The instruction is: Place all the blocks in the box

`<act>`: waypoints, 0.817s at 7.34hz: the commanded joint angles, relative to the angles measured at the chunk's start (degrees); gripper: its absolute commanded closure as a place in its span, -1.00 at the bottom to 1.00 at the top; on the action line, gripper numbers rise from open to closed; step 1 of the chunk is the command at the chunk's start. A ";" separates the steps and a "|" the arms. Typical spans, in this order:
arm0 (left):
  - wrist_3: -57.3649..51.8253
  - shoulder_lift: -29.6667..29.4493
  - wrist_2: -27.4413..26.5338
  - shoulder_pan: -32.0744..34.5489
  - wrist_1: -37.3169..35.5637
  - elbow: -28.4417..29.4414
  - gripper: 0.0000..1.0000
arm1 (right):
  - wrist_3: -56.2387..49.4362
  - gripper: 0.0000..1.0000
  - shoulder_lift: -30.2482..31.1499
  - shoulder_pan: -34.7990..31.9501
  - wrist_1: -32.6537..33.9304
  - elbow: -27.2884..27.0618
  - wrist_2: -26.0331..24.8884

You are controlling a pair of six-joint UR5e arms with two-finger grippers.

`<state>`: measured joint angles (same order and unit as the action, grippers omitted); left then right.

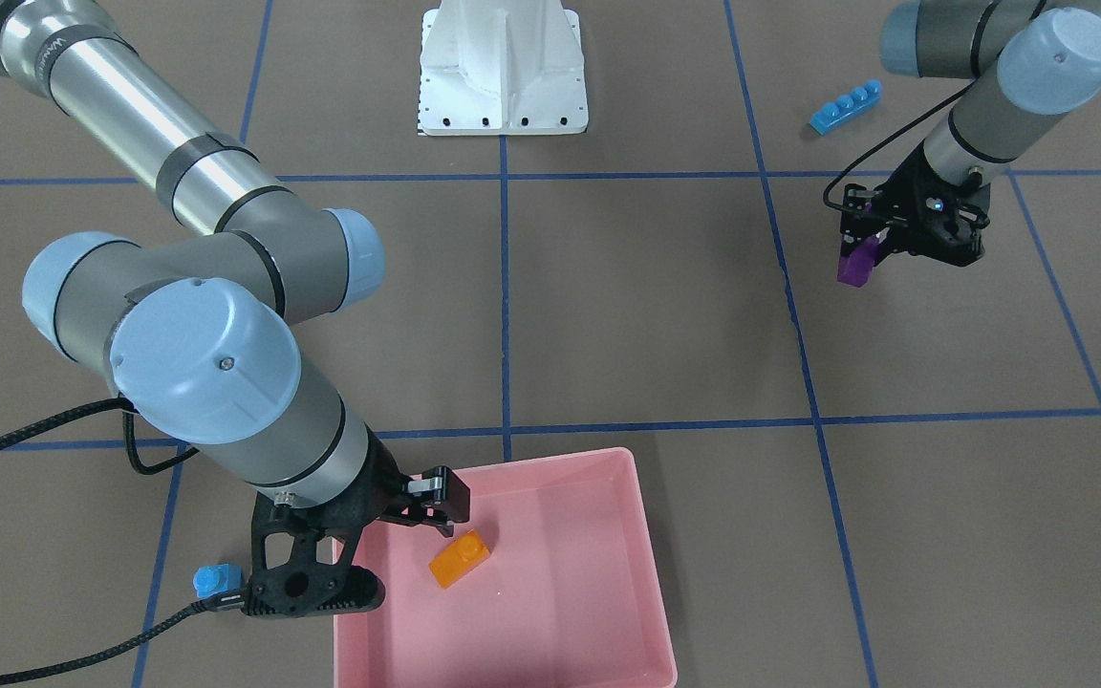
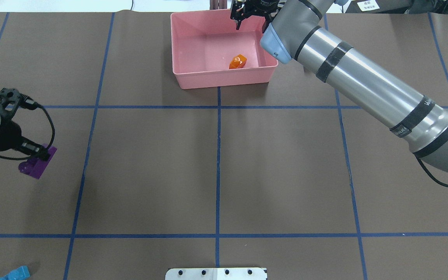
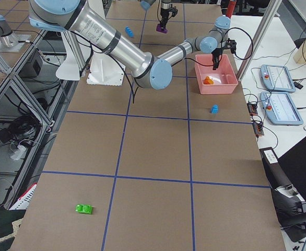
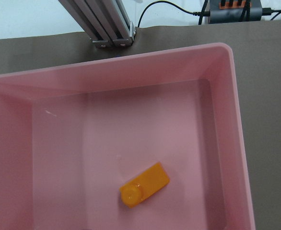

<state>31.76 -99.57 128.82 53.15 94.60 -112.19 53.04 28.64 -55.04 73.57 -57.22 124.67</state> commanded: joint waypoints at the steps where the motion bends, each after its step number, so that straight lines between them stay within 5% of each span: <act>1: 7.29 -18.90 3.98 4.76 -10.22 4.57 1.00 | -6.43 -1.00 2.89 -4.09 0.70 -1.22 3.10; 3: 11.39 -35.18 3.89 5.20 -7.78 20.09 1.00 | -17.57 -1.00 11.14 -4.90 0.00 -5.09 2.25; 6: 23.41 -48.82 3.28 4.77 11.08 42.93 1.00 | -18.06 -1.00 13.90 -2.45 -0.35 -4.49 -6.24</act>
<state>50.64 -141.80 132.30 58.12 97.99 -79.96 35.22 41.41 -58.76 73.32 -61.93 122.40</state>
